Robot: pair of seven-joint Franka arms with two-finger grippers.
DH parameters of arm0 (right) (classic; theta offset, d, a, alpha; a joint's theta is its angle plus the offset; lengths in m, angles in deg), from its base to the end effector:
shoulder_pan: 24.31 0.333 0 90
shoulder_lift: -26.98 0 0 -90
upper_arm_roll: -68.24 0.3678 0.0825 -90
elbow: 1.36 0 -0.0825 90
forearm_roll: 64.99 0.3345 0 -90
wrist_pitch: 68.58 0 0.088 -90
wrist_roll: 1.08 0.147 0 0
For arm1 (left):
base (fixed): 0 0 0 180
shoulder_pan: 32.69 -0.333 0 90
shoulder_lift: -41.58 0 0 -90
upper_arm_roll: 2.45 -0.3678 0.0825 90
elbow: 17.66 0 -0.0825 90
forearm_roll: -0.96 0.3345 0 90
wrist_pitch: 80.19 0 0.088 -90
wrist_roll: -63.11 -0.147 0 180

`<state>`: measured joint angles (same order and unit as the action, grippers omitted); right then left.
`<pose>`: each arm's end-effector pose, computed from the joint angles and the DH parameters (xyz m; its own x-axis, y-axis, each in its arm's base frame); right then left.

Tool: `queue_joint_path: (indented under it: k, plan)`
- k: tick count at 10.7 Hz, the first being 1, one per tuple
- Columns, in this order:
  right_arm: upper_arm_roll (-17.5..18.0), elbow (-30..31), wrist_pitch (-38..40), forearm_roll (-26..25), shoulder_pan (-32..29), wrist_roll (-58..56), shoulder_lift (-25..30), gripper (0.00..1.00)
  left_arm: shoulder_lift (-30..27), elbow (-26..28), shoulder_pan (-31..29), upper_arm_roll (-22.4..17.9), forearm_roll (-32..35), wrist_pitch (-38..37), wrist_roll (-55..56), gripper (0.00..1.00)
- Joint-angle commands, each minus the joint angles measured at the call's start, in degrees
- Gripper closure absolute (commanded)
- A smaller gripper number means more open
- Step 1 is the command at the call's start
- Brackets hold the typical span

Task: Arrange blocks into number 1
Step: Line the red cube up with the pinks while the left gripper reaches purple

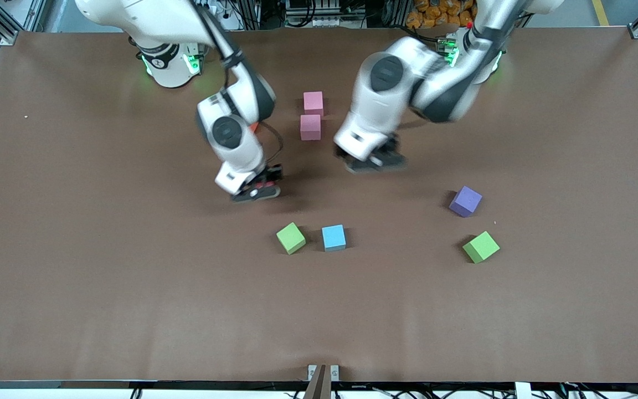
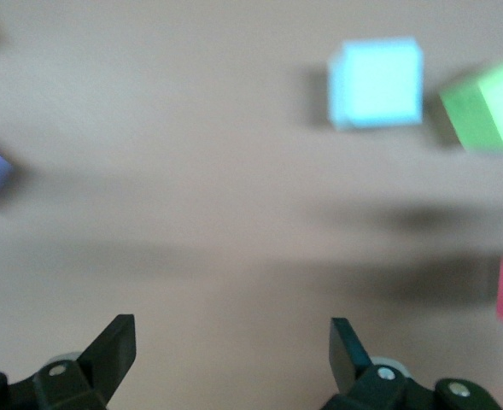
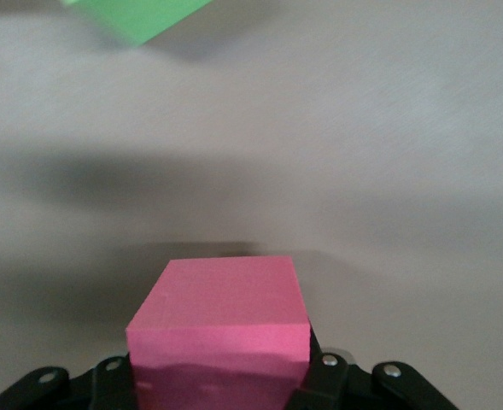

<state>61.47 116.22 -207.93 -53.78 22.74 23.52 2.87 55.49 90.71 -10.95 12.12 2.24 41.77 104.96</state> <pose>0.4369 0.3817 0.2749 0.9888 0.1331 -0.0670 0.1299 -0.9903 -0.0502 0.4754 -0.3356 0.4179 0.9955 0.0915 -0.0258 0.0923 -0.9952 0.0326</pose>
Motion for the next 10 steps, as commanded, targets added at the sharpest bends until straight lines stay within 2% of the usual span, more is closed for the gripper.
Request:
queue_joint_path:
  k: [1, 2, 3, 6, 8, 10]
  plan:
    - [-0.4, -0.1, 0.9, 0.8, 6.2, 8.6, 0.5, 1.00, -0.9, 1.1, -10.6, 0.6, 0.0, -0.8, -11.2, 0.00]
    - [-0.4, -0.1, 1.0, 0.8, 8.7, 11.8, -0.1, 1.00, -0.4, 1.1, -13.4, -0.8, 0.6, -0.8, -13.5, 0.00]
    - [-0.4, -0.1, 0.9, 0.8, 10.6, 14.0, -0.8, 1.00, 0.4, 1.1, -14.2, -4.3, 1.8, -0.8, -15.3, 0.00]
    - [-0.3, -0.2, 1.2, 0.9, 13.6, 18.5, -2.0, 1.00, 2.9, 1.6, -14.2, -13.3, 1.6, -1.0, -18.3, 0.00]
    - [-0.3, -0.5, 0.6, 1.0, 15.3, 20.7, -3.2, 1.00, 3.8, 3.7, -14.3, -14.7, -0.8, -1.0, -14.4, 0.00]
    - [-0.3, -1.3, 0.5, 1.1, 16.6, 22.7, -4.4, 1.00, 4.1, 5.4, -13.2, -14.6, -3.4, -0.8, -3.4, 0.00]
